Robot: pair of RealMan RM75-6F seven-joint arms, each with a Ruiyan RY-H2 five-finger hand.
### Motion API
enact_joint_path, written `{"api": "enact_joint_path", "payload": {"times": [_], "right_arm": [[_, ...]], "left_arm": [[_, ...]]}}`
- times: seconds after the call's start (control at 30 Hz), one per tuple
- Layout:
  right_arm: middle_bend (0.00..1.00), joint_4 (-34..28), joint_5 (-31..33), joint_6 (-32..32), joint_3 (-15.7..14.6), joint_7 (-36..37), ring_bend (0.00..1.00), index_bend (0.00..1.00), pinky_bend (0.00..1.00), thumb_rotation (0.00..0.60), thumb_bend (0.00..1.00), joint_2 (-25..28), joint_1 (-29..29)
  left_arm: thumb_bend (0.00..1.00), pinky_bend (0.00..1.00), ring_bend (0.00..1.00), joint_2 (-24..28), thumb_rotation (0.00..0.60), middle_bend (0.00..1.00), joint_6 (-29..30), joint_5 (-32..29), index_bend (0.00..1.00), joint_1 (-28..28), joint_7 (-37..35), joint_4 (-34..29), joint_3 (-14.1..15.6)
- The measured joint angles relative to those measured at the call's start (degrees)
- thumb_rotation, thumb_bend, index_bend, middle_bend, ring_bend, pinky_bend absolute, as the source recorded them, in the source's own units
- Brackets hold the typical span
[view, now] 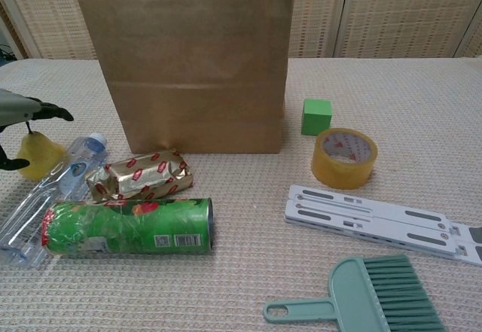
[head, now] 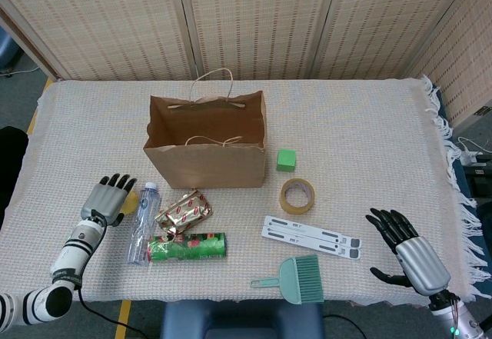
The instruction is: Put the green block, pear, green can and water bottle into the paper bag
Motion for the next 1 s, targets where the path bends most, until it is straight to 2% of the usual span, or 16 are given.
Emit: {"api": "enact_joint_path", "payload": {"times": [0.4,0.47,0.53,0.6,0.77,0.9,1.0], "right_arm": [[0.0,-0.45,0.67,-0.86,0.05,-0.04,0.0,0.0,0.02,0.6,0.07,0.15,0.22],[0.0,-0.51,0.77,-0.95,0.07,-0.11,0.0,0.0,0.02,0.6,0.07,0.18,0.23],[0.0,-0.57,0.83,-1.05,0.09,-0.15,0.0,0.0,0.02,0.6,0.07,0.19,0.26],[0.0,-0.63,0.85,-1.12,0.08,-0.19,0.0,0.0,0.02,0.6,0.07,0.2,0.28],[0.0,-0.75,1.04,-1.41,0.07,-0.19,0.0,0.0,0.02,0.6,0.07,0.26,0.35],[0.0,-0.84,1.12,-1.42,0.13,-0.17,0.0,0.0,0.02,0.6,0.07,0.3,0.37],[0.0,-0.82,1.1,-1.4,0.1,-0.08,0.0,0.0,0.02,0.6,0.07,0.35,0.36]], "left_arm": [[0.37,0.17,0.0,-2.1,0.6,0.0,-3.32,-3.75,0.0,-1.89,0.11,3.76,1.62],[0.38,0.2,0.0,-2.79,0.6,0.0,-3.77,-3.97,0.01,-2.19,0.02,4.91,1.82],[0.38,0.27,0.02,-3.39,0.6,0.02,-4.06,-4.1,0.05,-2.48,0.04,5.86,2.06],[0.4,0.38,0.11,-3.95,0.6,0.09,-4.29,-4.28,0.15,-2.85,0.52,6.74,2.6],[0.49,0.62,0.39,-4.72,0.6,0.39,-4.49,-5.35,0.44,-3.57,1.66,7.64,3.77],[0.55,0.75,0.56,-4.79,0.6,0.57,-3.44,-5.51,0.57,-3.66,2.06,7.77,4.18],[0.56,0.76,0.58,-4.39,0.6,0.61,-1.83,-4.86,0.59,-3.37,1.62,7.41,4.04]]}}
